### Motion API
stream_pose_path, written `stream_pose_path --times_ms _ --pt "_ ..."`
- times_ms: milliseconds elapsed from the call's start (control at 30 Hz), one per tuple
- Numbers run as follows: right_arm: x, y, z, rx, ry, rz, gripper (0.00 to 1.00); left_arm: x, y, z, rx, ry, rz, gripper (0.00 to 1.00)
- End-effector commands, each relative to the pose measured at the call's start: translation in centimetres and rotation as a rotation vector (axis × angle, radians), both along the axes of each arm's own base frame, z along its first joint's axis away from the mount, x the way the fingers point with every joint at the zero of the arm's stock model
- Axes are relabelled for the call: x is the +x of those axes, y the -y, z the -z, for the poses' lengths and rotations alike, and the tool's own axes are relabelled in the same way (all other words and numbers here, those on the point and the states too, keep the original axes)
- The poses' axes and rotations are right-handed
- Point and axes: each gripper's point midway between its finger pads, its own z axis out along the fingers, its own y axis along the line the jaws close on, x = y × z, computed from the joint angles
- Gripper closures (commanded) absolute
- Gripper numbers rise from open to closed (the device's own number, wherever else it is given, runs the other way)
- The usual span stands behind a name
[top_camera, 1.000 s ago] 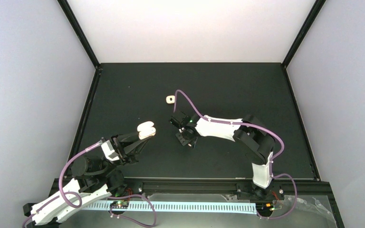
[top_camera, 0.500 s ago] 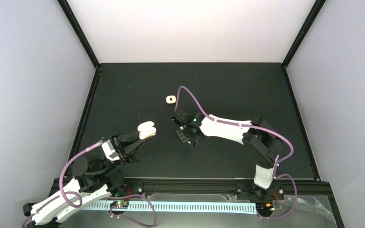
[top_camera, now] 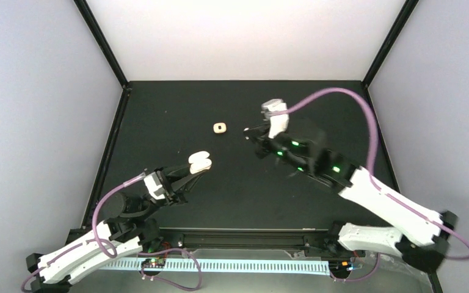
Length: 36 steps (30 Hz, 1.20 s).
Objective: Insert the wireless bluetooth earbuds into the charging case
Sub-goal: Pick up the earbud from the center of the board, then place the earbud in the charging case.
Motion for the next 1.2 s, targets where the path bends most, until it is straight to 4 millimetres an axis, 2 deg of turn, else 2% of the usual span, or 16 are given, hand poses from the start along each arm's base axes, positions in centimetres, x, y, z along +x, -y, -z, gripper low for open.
stream_pose_path --times_ms 0,100,167,333,433,467,600,733,867,1033,1167 --pt "-2.2 3.8 -7.9 0.224 0.236 0.007 0.99 -0.3 0.1 -4.1 -0.087 0.074 0.014 0.98" --pt "-5.1 6.7 -12.8 0.387 0.366 -0.031 0.99 0.0 1.2 -6.2 -0.112 0.115 0.023 0.99" --pt "-6.7 7.7 -14.7 0.457 0.412 -0.073 0.99 0.0 2.2 -7.6 -0.124 0.149 0.045 0.98" --pt "-10.1 9.7 -18.1 0.591 0.509 -0.166 0.99 -0.2 4.6 -11.2 -0.186 0.221 0.137 0.98" --pt "-11.9 10.9 -19.4 0.649 0.57 -0.209 0.99 -0.2 6.2 -12.6 -0.22 0.234 0.211 0.98" --pt "-12.4 11.1 -19.7 0.661 0.585 -0.223 0.99 0.0 7.1 -12.7 -0.221 0.223 0.246 0.98" --pt "-14.0 12.6 -20.9 0.699 0.638 -0.248 0.99 -0.4 8.5 -14.2 -0.259 0.239 0.346 0.98" --pt "-14.9 13.4 -21.3 0.705 0.67 -0.261 0.99 -0.3 9.8 -14.8 -0.281 0.229 0.423 0.98" --pt "-15.3 13.5 -21.3 0.696 0.685 -0.275 0.99 -0.1 11.0 -15.0 -0.306 0.211 0.49 0.98" --pt "-15.3 12.6 -20.9 0.662 0.667 -0.309 0.99 -0.1 11.5 -14.6 -0.335 0.219 0.531 0.99" --pt "-15.8 12.3 -20.9 0.647 0.673 -0.337 0.99 0.0 12.3 -14.0 -0.294 0.189 0.554 0.98"
